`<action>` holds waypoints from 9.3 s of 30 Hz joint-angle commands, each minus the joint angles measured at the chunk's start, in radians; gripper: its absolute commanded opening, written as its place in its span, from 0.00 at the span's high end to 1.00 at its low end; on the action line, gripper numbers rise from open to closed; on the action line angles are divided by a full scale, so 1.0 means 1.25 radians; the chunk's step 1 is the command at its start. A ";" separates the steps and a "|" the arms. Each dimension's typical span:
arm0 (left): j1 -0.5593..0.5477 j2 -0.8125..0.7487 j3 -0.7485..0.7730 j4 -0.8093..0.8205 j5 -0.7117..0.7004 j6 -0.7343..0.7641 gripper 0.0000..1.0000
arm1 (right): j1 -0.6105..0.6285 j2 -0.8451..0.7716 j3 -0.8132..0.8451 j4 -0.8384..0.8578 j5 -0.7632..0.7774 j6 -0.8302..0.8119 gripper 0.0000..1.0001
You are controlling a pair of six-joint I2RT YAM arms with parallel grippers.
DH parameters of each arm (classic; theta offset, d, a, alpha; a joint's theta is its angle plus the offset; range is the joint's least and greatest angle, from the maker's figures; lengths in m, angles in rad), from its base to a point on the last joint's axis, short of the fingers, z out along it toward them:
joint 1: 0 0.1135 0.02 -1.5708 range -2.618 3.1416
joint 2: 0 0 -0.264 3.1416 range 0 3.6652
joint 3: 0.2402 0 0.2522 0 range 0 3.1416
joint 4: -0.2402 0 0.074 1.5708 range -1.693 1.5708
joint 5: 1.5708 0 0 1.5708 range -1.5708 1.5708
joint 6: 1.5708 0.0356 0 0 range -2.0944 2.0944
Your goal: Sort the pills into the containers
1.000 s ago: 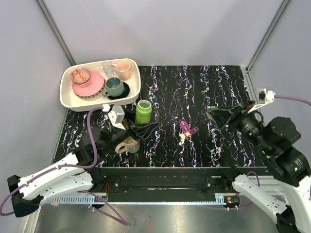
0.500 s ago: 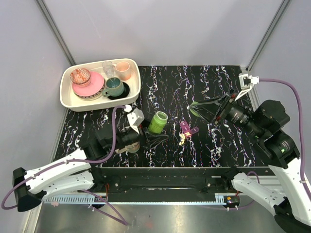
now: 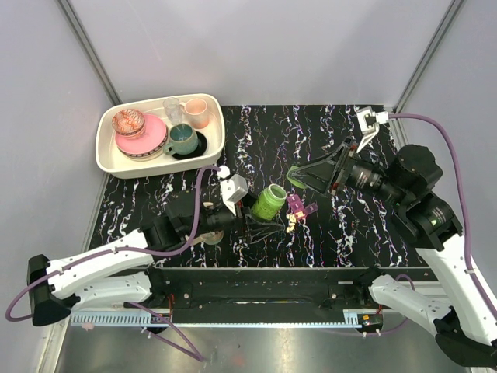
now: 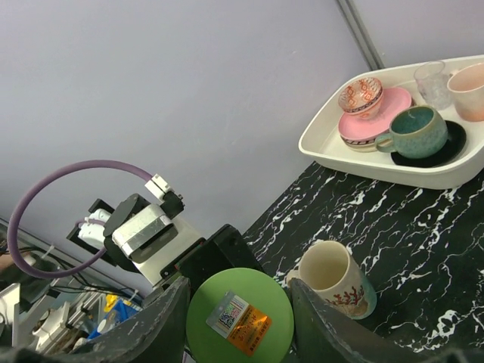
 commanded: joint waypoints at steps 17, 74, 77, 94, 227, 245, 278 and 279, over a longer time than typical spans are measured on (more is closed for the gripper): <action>-0.007 0.069 0.095 0.099 0.019 -0.019 1.00 | -0.003 0.016 -0.027 0.044 -0.085 0.021 1.00; -0.008 0.170 0.037 0.509 0.118 -0.248 1.00 | -0.002 -0.032 -0.112 0.097 -0.352 -0.077 1.00; -0.008 0.171 0.043 0.525 0.147 -0.249 1.00 | -0.003 -0.032 -0.113 0.124 -0.398 -0.055 1.00; -0.008 0.170 0.038 0.600 0.179 -0.280 1.00 | -0.002 -0.044 -0.103 0.116 -0.451 -0.088 1.00; -0.007 0.093 0.005 0.493 0.186 -0.241 1.00 | 0.014 0.027 -0.015 0.201 -0.408 -0.188 0.21; -0.007 0.132 0.023 0.510 0.191 -0.249 1.00 | 0.012 0.033 -0.034 0.209 -0.378 -0.184 0.23; -0.007 0.148 0.015 0.503 0.180 -0.245 1.00 | 0.013 0.035 -0.029 0.206 -0.313 -0.126 0.56; -0.006 0.146 0.015 0.488 0.175 -0.242 1.00 | 0.013 0.039 -0.029 0.199 -0.313 -0.126 0.60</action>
